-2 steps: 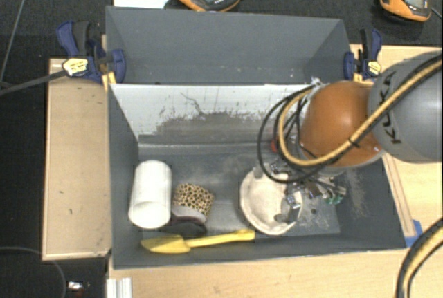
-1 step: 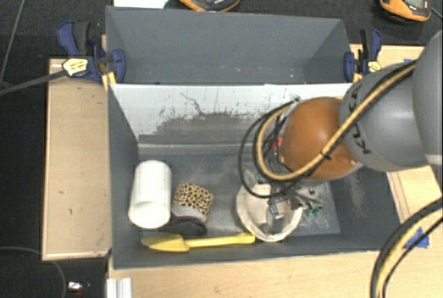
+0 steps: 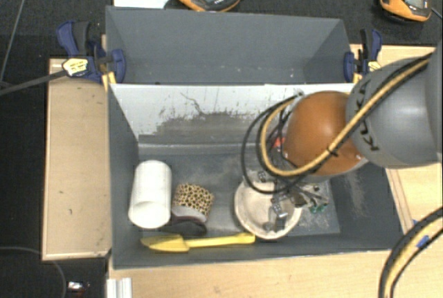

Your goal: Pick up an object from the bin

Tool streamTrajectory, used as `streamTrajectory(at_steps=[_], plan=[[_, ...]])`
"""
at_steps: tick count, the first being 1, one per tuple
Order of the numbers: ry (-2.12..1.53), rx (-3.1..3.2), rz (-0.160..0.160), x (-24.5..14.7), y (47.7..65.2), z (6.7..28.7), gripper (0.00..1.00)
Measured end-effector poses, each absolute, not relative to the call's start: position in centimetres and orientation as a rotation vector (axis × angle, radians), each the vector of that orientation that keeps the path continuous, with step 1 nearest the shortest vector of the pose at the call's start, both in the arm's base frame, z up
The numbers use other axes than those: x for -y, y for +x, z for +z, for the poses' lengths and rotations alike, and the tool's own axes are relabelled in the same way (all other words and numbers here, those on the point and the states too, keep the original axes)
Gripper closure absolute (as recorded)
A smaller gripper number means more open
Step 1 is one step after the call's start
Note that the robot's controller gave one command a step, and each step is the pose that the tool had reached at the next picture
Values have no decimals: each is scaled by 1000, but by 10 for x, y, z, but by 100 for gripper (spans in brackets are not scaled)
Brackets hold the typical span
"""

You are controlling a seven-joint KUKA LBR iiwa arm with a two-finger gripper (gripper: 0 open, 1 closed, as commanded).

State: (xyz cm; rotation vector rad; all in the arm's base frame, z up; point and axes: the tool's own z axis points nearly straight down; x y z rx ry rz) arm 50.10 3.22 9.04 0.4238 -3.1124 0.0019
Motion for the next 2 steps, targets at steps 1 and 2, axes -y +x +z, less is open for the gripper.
streamTrajectory(at_steps=[1,2], plan=[[621,3087,4,-21,506,102,0],[443,3121,2,-16,502,115,0]])
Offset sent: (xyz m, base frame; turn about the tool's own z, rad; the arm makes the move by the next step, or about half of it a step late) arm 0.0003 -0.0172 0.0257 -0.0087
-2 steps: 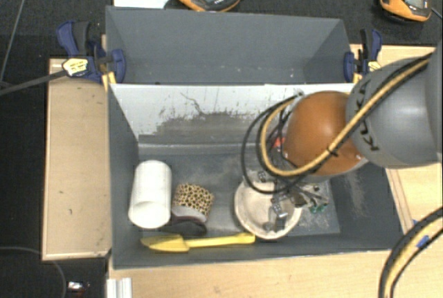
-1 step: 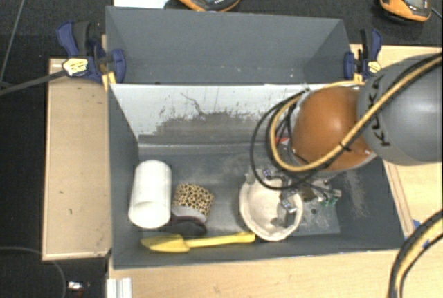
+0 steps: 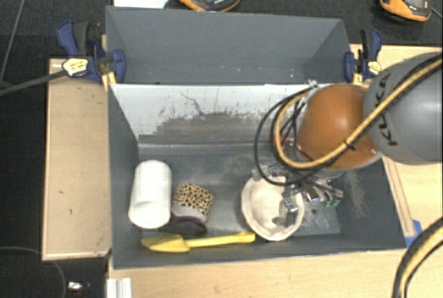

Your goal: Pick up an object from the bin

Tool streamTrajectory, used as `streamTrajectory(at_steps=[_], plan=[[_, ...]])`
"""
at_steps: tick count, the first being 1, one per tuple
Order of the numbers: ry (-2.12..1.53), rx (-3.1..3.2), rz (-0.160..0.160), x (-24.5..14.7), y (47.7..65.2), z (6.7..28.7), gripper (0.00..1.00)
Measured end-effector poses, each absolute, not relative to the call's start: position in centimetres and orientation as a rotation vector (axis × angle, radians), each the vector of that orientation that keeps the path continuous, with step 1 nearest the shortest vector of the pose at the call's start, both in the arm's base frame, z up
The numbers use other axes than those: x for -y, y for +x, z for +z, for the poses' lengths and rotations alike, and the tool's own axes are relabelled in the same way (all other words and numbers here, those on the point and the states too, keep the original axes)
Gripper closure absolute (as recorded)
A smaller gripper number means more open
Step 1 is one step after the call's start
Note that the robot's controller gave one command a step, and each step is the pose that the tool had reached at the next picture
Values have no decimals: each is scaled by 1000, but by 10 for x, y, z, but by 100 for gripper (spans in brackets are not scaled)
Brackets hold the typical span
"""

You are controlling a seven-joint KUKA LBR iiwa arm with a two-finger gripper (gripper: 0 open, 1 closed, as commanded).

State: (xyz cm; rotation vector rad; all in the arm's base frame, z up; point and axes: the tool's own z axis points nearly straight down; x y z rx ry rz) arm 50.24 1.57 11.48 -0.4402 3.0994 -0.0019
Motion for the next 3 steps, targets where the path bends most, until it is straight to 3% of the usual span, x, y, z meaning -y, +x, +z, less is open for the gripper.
streamTrajectory(at_steps=[1,2,3], plan=[[-632,-3065,-3,-27,494,144,0],[-592,-3080,-1,-27,493,152,0],[-613,-3070,-4,21,548,149,0]])
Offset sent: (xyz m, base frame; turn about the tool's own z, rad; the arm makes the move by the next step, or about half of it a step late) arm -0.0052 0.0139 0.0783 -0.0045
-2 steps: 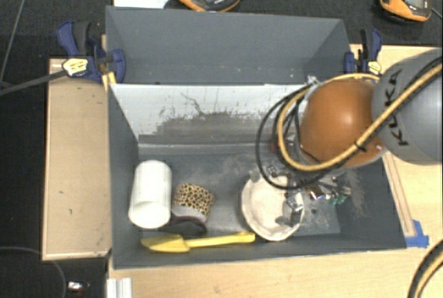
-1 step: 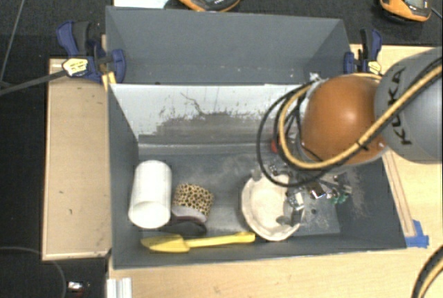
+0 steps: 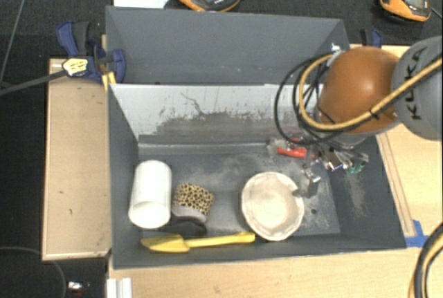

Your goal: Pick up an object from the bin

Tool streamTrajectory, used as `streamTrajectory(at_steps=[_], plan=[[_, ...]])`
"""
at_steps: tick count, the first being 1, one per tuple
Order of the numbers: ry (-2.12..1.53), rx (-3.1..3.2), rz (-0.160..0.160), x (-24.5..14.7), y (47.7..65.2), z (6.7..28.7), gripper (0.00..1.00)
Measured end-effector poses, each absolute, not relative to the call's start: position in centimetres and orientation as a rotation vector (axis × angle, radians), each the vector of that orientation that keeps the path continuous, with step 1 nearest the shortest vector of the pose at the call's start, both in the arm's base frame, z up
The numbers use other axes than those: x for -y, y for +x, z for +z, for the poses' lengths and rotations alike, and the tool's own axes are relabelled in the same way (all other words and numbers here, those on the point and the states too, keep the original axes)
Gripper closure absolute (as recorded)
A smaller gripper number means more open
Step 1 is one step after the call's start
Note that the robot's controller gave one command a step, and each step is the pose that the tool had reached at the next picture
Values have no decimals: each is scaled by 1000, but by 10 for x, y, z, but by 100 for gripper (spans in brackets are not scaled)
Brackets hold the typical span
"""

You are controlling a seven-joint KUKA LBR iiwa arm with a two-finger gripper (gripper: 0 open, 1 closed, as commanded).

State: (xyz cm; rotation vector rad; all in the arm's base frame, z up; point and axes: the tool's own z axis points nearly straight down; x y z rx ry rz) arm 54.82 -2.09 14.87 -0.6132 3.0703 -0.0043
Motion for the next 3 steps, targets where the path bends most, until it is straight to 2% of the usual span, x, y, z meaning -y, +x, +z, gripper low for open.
streamTrajectory(at_steps=[1,2,3], plan=[[-627,-3071,2,-6,529,246,0],[-779,-3039,1,-20,493,93,100],[-779,-3037,0,-20,494,95,100]])
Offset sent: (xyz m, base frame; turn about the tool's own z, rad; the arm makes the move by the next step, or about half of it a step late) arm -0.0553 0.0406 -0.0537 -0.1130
